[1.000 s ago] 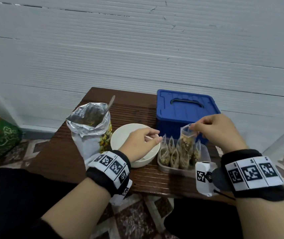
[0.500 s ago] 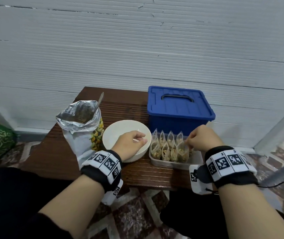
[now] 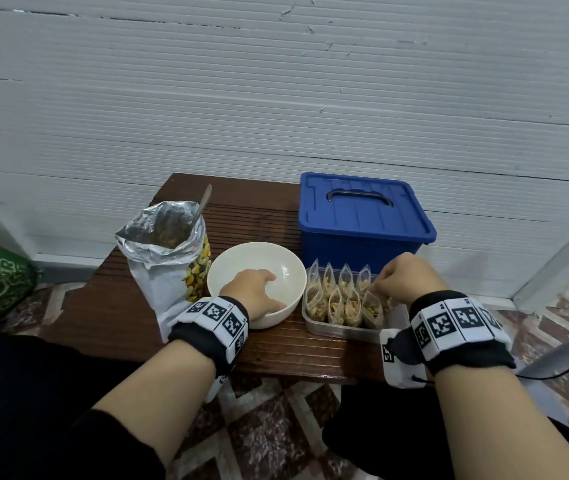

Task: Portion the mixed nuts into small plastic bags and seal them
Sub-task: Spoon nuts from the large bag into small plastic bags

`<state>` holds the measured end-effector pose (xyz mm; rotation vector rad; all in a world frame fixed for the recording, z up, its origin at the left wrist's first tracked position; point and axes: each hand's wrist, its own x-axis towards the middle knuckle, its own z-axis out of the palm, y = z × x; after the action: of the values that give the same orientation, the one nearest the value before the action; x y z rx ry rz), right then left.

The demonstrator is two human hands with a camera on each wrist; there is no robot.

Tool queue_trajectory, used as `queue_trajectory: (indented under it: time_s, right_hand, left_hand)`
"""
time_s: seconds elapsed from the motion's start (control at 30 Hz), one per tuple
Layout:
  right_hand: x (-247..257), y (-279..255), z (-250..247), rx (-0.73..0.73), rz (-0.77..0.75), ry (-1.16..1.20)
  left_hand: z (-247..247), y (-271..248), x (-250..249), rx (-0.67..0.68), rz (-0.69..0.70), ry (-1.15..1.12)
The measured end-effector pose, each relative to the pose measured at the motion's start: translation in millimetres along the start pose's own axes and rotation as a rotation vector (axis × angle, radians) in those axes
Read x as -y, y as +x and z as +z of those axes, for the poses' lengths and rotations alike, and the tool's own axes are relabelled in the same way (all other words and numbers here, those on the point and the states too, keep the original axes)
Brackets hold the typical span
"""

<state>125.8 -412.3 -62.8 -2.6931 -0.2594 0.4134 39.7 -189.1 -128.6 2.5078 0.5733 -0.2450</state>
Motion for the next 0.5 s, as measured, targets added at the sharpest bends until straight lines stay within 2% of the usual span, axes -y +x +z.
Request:
queue_trajectory:
  time_s: [0.17,0.33,0.5]
  right_hand:
    - [3.2,0.1,-1.5,-0.046,-0.017,-0.006]
    - [10.0,-1.5,-2.1,-0.096,-0.033,-0.025]
    - [19.1,-2.8,-4.3,-0.197,-0.095,0.0]
  left_hand:
    - [1.3,-0.2,-3.3,-0.058,-0.032,0.045]
    - [-1.8,1.9,-3.2,-0.133,-0.063,-0.162]
    - [-9.3,-2.9,-7.2,-0.297,0.027,-0.44]
